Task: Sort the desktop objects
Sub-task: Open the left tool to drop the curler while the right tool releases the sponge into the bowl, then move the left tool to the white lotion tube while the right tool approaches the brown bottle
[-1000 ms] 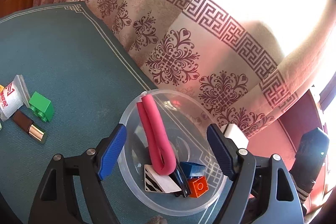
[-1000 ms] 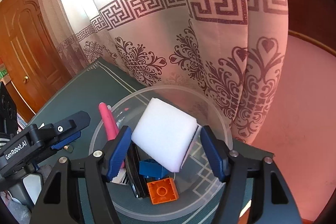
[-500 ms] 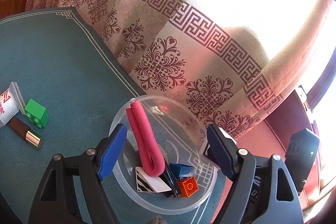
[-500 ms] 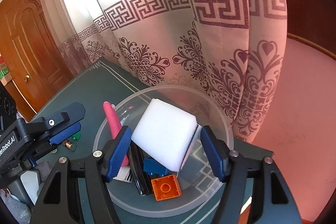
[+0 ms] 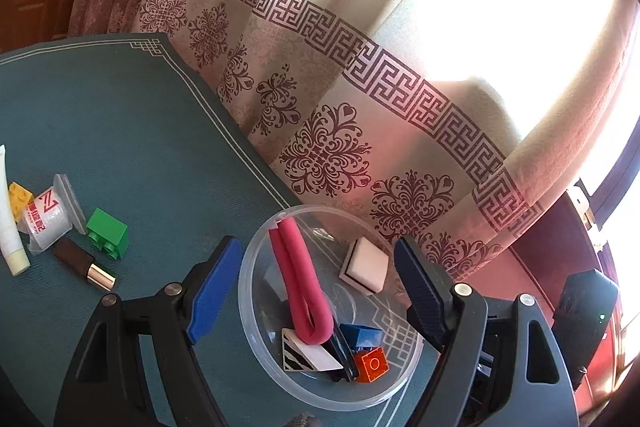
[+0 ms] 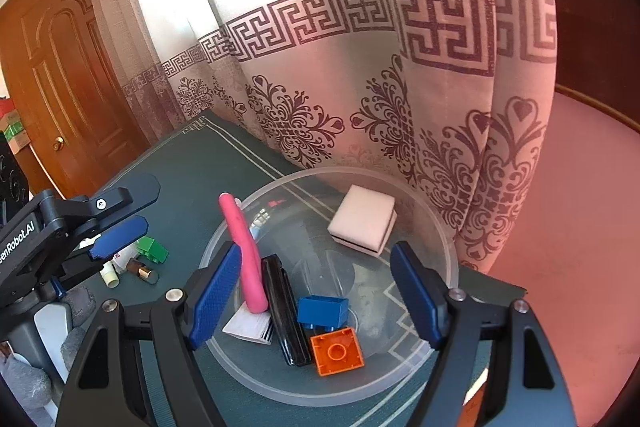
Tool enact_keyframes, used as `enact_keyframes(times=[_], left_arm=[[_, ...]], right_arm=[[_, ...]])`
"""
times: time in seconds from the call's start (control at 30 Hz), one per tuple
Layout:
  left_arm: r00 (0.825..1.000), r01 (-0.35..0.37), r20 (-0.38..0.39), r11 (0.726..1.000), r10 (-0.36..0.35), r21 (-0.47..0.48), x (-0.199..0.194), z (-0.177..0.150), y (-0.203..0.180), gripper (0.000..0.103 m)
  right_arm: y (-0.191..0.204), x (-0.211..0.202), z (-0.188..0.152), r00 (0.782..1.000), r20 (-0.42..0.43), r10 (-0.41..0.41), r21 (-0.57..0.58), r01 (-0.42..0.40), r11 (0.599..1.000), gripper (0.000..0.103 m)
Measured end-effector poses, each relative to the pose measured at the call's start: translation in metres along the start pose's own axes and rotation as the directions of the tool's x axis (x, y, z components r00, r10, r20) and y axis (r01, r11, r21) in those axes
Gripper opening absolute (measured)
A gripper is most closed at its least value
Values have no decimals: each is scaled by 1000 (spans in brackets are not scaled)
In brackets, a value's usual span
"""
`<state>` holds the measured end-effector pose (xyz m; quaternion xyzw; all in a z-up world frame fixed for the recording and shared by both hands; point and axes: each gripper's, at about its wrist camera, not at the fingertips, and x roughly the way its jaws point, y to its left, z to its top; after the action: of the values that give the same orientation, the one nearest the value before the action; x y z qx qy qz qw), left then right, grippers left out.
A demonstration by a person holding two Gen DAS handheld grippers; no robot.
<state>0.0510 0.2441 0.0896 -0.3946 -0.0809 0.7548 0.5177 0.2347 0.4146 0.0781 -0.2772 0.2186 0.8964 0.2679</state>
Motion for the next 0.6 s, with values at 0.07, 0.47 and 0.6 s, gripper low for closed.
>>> enact_keyframes(times=[0.07, 0.47, 0.6], left_arm=[[999, -52, 13, 999, 52, 10, -3, 1, 1, 82], [947, -306, 60, 945, 315, -118, -24, 17, 58, 81], [918, -373, 85, 916, 388, -148, -35, 22, 74, 81]], right_arm=[[6, 0, 0, 1000, -1, 12, -8, -12, 1000, 80], [50, 12, -7, 995, -30, 91, -90, -93, 992, 80], [65, 18, -9, 991, -49, 122, -117, -127, 985, 80]])
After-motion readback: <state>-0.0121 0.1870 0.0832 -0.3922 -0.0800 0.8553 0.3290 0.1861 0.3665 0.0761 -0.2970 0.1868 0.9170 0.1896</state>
